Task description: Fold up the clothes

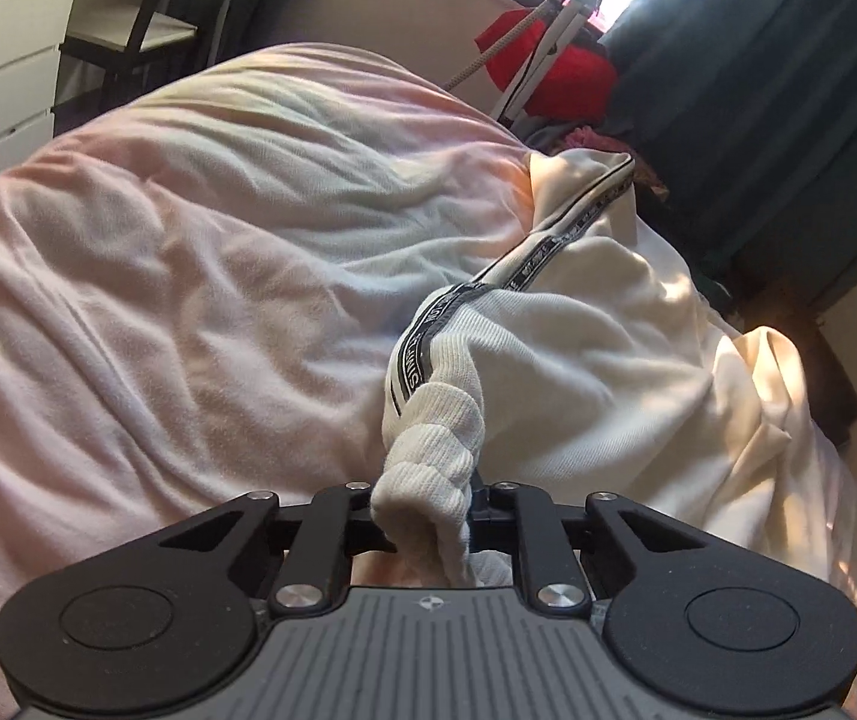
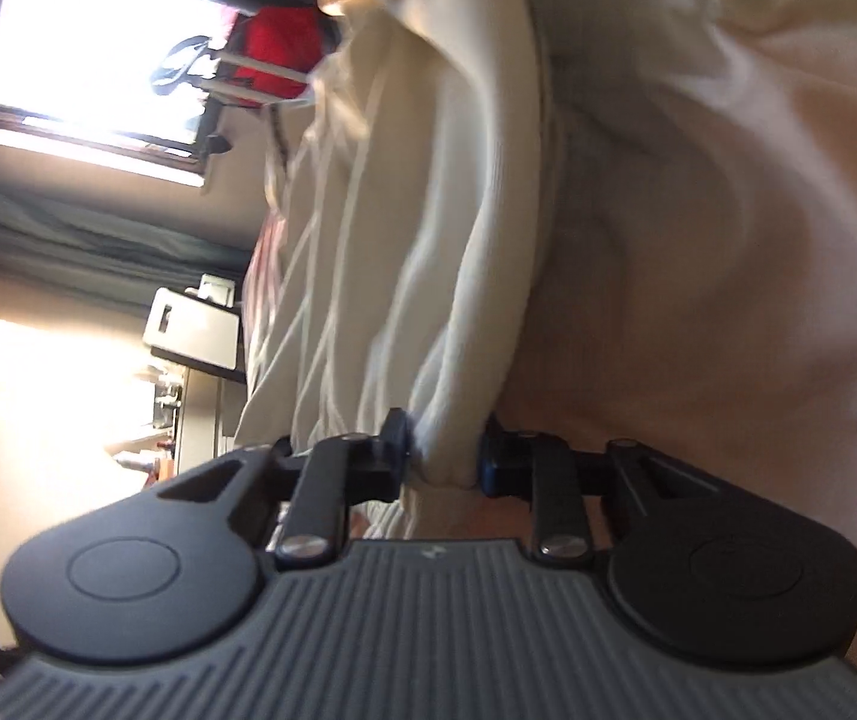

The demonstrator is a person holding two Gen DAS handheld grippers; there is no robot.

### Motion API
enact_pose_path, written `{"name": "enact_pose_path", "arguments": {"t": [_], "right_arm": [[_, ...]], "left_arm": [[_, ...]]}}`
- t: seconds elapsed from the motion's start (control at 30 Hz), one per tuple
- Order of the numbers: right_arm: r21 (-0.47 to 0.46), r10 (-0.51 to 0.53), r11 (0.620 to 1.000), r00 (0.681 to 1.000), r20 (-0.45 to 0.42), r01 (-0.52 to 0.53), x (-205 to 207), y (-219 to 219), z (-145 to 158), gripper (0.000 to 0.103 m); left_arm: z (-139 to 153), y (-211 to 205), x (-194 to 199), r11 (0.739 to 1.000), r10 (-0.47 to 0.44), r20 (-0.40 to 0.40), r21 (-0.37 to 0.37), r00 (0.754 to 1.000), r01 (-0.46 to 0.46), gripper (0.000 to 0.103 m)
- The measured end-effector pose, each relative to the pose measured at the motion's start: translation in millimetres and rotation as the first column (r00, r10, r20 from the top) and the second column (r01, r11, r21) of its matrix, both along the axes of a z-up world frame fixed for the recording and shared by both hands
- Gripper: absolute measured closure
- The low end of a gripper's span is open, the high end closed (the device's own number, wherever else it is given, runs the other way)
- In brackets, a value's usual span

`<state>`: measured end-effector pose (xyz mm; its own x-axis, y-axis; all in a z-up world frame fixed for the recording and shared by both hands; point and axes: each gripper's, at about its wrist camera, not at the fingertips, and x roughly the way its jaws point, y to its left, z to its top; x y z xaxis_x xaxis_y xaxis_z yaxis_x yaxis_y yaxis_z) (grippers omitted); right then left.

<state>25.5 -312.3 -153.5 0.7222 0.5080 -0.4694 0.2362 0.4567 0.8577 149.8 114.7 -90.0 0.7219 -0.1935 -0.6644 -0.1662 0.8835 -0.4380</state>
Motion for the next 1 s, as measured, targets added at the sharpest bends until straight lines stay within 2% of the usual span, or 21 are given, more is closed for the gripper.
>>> {"name": "enact_pose_path", "arguments": {"t": [0.1,0.27,0.4,0.47,0.57,0.63,0.7,0.77,0.83,0.9,0.97,1.0], "right_arm": [[0.023,0.023,0.999,0.999,0.038,-0.024,-3,23,13,0.082],[0.057,0.121,0.990,0.988,0.099,-0.127,14,102,28,0.084],[0.098,0.227,0.966,0.966,0.124,-0.239,52,178,24,0.085],[0.118,0.279,0.948,0.951,0.134,-0.295,73,217,20,0.085],[0.147,0.356,0.914,0.922,0.152,-0.377,104,275,15,0.085],[0.165,0.405,0.888,0.899,0.165,-0.430,125,314,11,0.085],[0.180,0.451,0.859,0.875,0.177,-0.479,145,352,7,0.085],[0.145,0.476,0.855,0.865,0.159,-0.497,155,368,-2,0.085],[0.126,0.498,0.850,0.858,0.129,-0.512,158,374,-13,0.085],[0.127,0.519,0.839,0.848,0.110,-0.529,162,374,-22,0.082],[0.118,0.542,0.826,0.834,0.106,-0.551,161,371,-24,0.079],[0.109,0.555,0.819,0.825,0.106,-0.564,161,368,-23,0.077]], "left_arm": [[30,10,9,0.998,0.045,0.059,0.034,0.997,-0.047,0.088],[88,55,44,0.984,0.104,0.142,0.129,0.984,-0.122,0.089],[131,101,88,0.948,0.118,0.171,0.275,0.978,-0.162,0.089],[142,124,113,0.915,0.134,0.161,0.359,0.978,-0.185,0.089],[142,159,152,0.852,0.185,0.133,0.473,0.974,-0.226,0.089],[129,181,176,0.831,0.231,0.102,0.497,0.968,-0.250,0.089],[105,203,195,0.841,0.266,0.062,0.472,0.962,-0.264,0.089],[77,214,205,0.851,0.284,0.027,0.454,0.958,-0.265,0.089],[52,218,210,0.846,0.288,0.004,0.468,0.958,-0.256,0.088],[39,220,210,0.847,0.291,0.000,0.465,0.957,-0.257,0.083],[47,211,197,0.846,0.277,0.019,0.469,0.961,-0.253,0.076],[52,206,189,0.846,0.269,0.029,0.471,0.963,-0.251,0.066]]}}
